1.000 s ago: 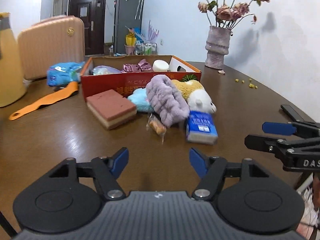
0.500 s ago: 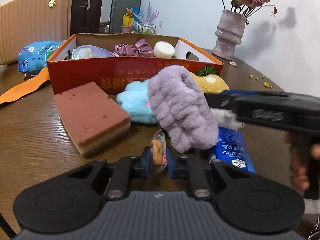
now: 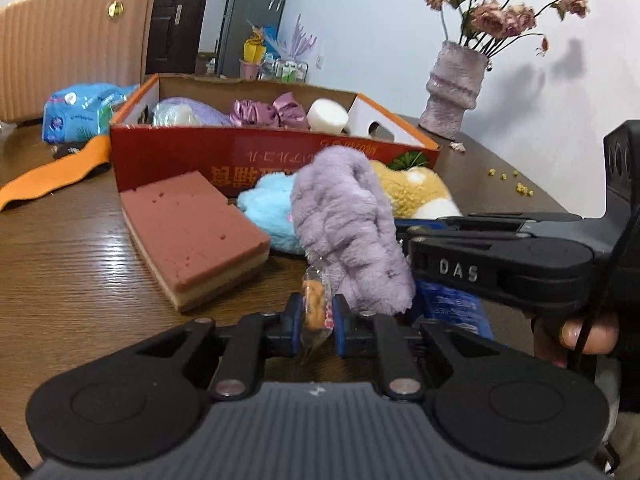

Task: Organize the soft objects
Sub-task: 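Grasp the clear orange-filled packet with the left gripper while the right grasps the white paper cup, then carry the packet with the left gripper while the right carries the cup into the box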

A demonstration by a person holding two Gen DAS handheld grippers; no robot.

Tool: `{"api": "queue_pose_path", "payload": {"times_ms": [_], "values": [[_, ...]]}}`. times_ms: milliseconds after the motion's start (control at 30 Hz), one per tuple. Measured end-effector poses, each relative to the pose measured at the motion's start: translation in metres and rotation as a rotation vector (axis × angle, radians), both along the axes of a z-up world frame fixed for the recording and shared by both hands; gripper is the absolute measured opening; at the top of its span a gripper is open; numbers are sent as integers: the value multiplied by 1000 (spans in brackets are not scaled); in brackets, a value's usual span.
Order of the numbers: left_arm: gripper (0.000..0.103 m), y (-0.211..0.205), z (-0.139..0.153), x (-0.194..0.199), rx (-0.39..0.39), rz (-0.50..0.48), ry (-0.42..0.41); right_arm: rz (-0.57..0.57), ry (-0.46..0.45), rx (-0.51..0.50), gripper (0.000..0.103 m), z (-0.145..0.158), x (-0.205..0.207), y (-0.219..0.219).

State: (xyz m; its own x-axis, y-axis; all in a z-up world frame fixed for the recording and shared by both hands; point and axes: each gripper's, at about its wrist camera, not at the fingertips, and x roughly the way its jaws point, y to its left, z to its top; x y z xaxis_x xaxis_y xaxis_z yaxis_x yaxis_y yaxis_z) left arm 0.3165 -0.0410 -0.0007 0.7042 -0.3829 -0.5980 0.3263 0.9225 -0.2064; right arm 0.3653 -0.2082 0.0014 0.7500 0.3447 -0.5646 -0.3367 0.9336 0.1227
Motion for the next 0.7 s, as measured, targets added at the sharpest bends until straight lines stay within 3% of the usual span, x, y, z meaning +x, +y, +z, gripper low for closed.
{"api": "queue_pose_path", "payload": {"times_ms": [333,700], "values": [[16,18,33,-81,0,17,-55,-35,-100,38,14,50,-83,-23],[16,35,43,-149,9,74,-73,14,-62,91,15,38,-186,-28]]}}
